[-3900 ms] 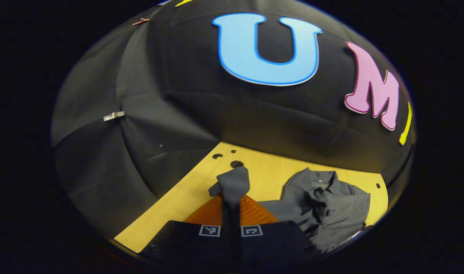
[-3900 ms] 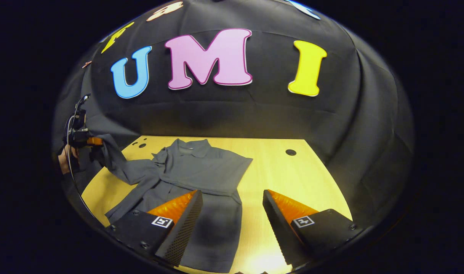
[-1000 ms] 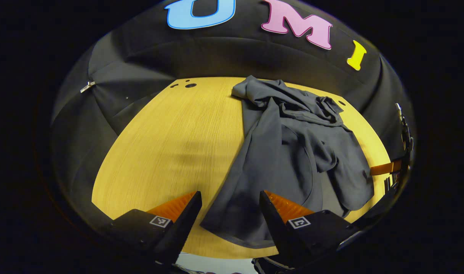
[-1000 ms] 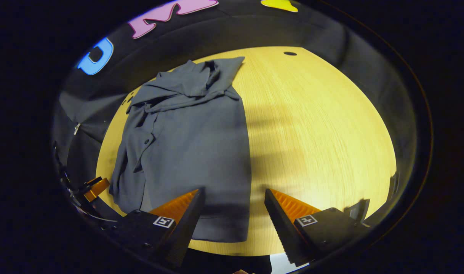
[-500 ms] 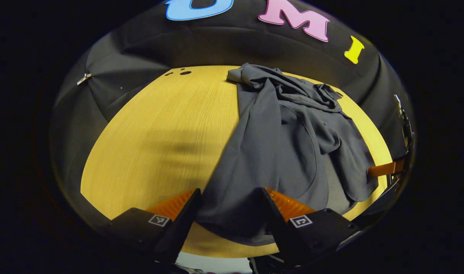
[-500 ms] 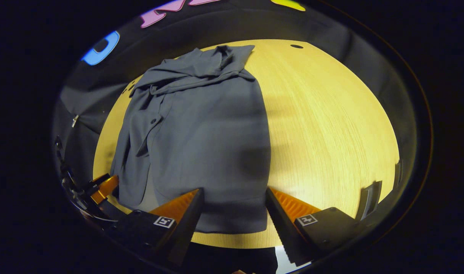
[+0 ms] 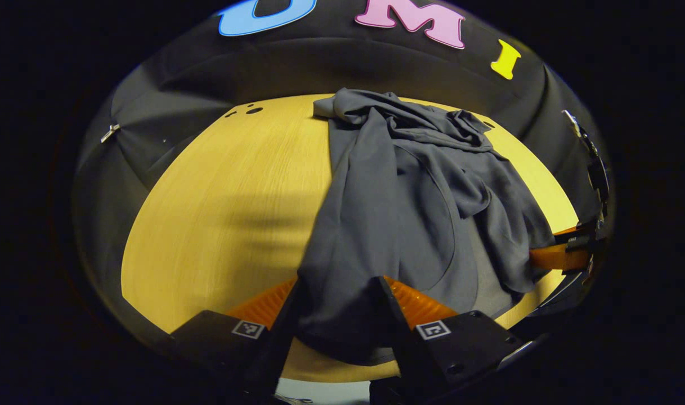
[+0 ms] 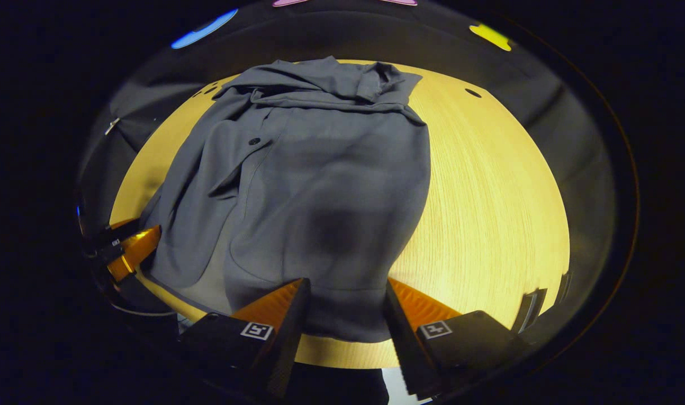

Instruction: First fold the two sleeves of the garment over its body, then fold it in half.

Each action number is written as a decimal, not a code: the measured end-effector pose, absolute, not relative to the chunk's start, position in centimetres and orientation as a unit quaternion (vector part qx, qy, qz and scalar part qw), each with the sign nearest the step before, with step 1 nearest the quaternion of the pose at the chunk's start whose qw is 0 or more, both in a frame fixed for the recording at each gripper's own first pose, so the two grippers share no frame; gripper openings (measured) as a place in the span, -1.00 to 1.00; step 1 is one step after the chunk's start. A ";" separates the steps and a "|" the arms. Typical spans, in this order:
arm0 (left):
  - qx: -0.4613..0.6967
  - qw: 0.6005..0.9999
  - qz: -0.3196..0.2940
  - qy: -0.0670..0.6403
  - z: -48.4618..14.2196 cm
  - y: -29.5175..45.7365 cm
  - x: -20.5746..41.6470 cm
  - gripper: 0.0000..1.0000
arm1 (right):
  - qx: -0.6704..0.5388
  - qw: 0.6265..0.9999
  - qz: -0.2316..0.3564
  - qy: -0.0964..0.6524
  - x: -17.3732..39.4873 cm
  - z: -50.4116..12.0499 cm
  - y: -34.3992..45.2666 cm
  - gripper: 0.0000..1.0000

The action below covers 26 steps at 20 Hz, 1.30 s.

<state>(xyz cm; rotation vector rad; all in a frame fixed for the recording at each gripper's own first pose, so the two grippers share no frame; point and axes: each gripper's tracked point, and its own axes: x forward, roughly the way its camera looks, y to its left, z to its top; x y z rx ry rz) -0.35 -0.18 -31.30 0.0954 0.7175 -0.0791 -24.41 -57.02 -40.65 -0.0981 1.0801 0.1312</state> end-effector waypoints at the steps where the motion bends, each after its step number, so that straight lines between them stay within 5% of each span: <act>1: 0.052 0.935 -0.048 0.348 -31.4 -0.6 -0.3 0.55 | -0.048 0.856 0.066 0.510 -24.1 -40.7 -56.8 0.51; 4: 0.060 0.936 -0.072 0.340 -31.4 -1.8 -0.4 -0.13 | -0.043 0.859 0.071 0.505 -23.6 -40.5 -56.0 -0.35; 8: 0.041 0.944 -0.070 0.319 -31.3 -2.3 -0.3 -0.76 | -0.023 0.857 0.093 0.507 -23.2 -40.5 -55.7 -0.87; 14: -0.055 0.955 -0.086 0.279 -26.7 -3.1 -0.4 -0.89 | 0.067 0.861 0.059 0.500 -22.7 -39.4 -58.4 -0.87; 26: -0.110 0.964 -0.082 0.229 -16.1 -6.7 3.4 -0.89 | 0.070 0.912 0.110 0.388 -15.1 -30.3 -57.8 -0.86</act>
